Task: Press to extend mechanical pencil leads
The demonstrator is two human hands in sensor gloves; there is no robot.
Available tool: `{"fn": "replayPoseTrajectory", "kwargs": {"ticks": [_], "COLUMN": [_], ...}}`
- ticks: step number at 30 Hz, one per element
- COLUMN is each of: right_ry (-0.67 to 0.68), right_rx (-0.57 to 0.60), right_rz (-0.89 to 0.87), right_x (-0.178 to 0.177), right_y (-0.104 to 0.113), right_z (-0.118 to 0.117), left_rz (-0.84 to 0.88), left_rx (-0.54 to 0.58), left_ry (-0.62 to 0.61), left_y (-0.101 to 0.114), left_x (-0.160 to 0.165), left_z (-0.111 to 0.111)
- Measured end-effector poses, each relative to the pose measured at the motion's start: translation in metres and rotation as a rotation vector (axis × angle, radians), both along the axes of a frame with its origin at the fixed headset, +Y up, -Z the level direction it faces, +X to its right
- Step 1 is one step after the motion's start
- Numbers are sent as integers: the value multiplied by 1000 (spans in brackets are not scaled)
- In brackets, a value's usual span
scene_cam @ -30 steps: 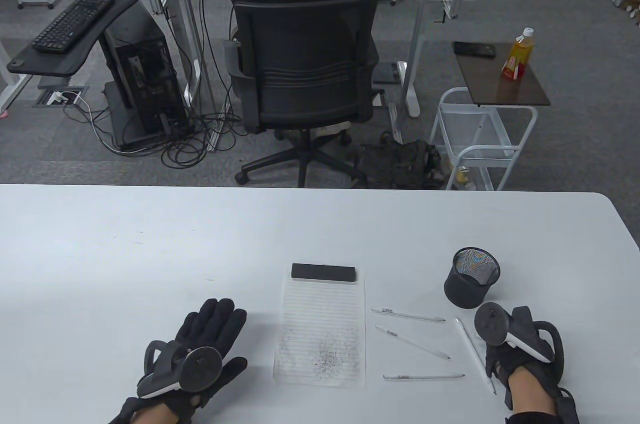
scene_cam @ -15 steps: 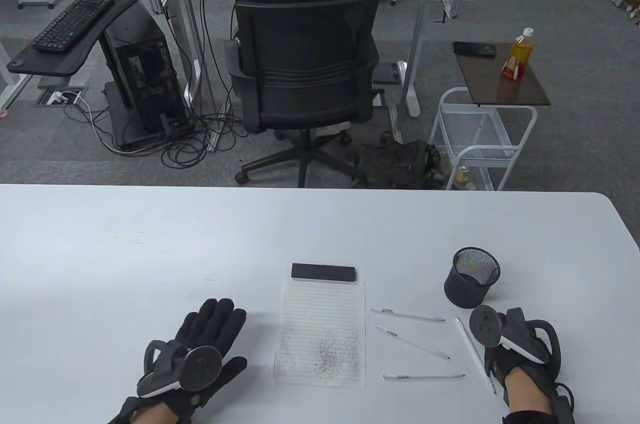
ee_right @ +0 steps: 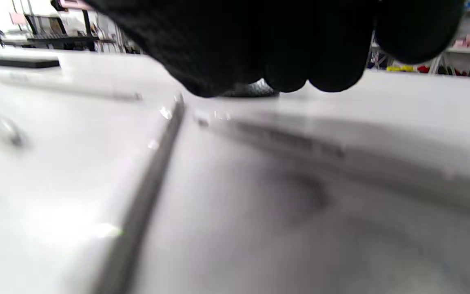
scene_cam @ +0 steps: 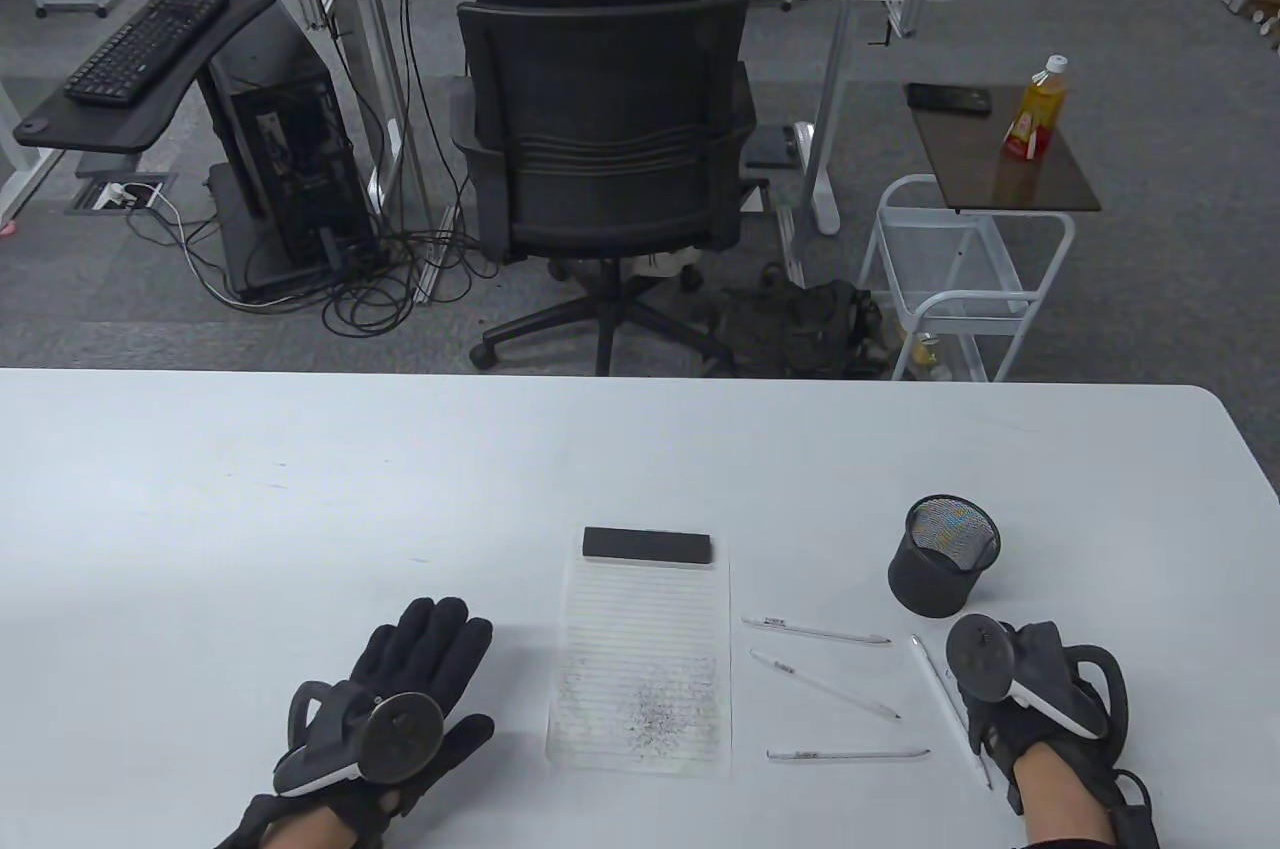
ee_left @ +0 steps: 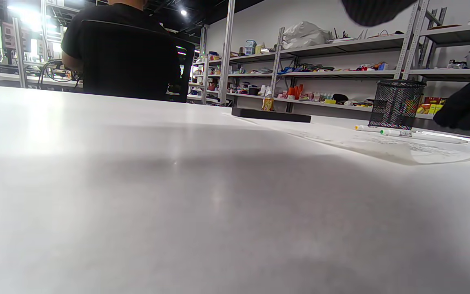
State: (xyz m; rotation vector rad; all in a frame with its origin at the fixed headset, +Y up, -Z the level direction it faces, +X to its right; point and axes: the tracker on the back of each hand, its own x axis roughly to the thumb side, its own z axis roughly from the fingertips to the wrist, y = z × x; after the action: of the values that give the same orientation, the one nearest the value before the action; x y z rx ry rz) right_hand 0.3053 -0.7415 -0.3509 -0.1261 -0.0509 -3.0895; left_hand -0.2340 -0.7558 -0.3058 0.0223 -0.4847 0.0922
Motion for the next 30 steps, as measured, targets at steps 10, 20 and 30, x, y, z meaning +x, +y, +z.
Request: {"fn": "replayPoseTrajectory", "kwargs": {"ticks": [10, 20, 30], "right_ry": [262, 421, 415], "right_rx": [325, 393, 304], "right_rz": [-294, -449, -378], "right_x": [-92, -166, -166], "right_y": [83, 22, 6], "right_z": [47, 52, 61], "left_rz": [5, 32, 23], "left_rx": [8, 34, 36], "left_ry": [0, -12, -20], "left_y": [0, 3, 1], "left_x": [1, 2, 4], "left_z": [1, 3, 4]}}
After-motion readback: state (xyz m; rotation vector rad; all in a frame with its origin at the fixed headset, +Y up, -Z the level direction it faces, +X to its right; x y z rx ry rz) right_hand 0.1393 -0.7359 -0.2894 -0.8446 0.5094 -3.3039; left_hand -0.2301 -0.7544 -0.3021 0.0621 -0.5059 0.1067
